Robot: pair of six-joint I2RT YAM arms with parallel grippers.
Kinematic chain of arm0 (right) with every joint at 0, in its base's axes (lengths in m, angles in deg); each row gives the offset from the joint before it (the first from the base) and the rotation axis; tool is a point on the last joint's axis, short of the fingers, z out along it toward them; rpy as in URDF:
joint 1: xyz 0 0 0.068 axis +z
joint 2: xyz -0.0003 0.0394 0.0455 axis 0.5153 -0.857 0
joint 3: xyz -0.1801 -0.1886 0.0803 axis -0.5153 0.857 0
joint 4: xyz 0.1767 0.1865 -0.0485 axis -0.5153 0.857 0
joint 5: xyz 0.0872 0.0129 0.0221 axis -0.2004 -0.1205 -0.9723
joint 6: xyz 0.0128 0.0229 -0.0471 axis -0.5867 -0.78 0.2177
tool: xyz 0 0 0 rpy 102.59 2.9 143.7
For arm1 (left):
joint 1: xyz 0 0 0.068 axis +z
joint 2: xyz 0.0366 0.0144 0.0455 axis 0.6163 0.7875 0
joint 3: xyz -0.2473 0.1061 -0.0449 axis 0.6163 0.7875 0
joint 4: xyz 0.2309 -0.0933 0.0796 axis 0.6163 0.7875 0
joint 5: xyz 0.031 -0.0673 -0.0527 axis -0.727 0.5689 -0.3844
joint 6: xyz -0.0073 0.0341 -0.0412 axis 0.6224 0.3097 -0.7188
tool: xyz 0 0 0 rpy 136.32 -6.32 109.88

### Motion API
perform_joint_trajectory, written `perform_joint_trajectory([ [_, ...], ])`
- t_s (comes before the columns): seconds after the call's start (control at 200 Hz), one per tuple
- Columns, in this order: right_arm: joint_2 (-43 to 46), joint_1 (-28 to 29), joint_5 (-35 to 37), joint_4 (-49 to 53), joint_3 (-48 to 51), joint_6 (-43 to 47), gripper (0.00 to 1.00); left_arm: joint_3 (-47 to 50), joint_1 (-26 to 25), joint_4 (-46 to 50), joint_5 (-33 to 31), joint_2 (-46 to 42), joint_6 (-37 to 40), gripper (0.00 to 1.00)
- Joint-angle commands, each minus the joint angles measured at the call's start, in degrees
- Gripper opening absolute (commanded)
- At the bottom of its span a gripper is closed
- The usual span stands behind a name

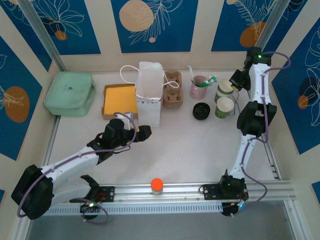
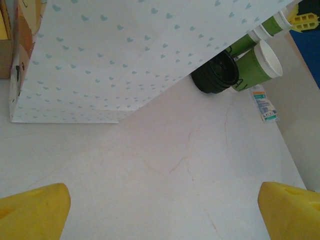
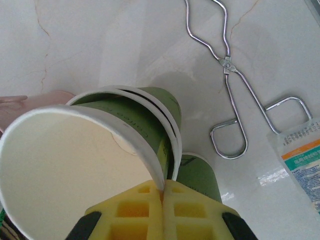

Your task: Pack the takeout coffee

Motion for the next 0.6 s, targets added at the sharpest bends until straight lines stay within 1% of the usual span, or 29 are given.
perform_joint_trajectory([
  [0.0,2.22,-0.15,-0.28,2.44,-4.99,-0.77,0.00,-0.50,-0.42,1.57,-0.96,-1.65,1.69,0.96],
  [0.285,4.46,-0.24,-0.34,9.01,-16.94,-0.88,0.00,-0.73,-0.37,4.16,-1.53,-4.89,2.48,0.96],
  [0.355,5.71,-0.02,-0.53,10.55,-18.31,-0.71,0.00,-0.45,-0.43,4.54,-1.58,-5.91,2.89,0.96],
  [0.445,9.66,1.00,-0.27,10.52,-16.35,-0.20,0.00,-0.02,-0.42,5.37,-1.82,-7.54,3.74,0.96],
  [0.595,18.97,4.19,0.59,8.40,-8.61,1.29,0.00,0.66,-0.40,7.68,-2.13,-10.50,5.56,0.97],
])
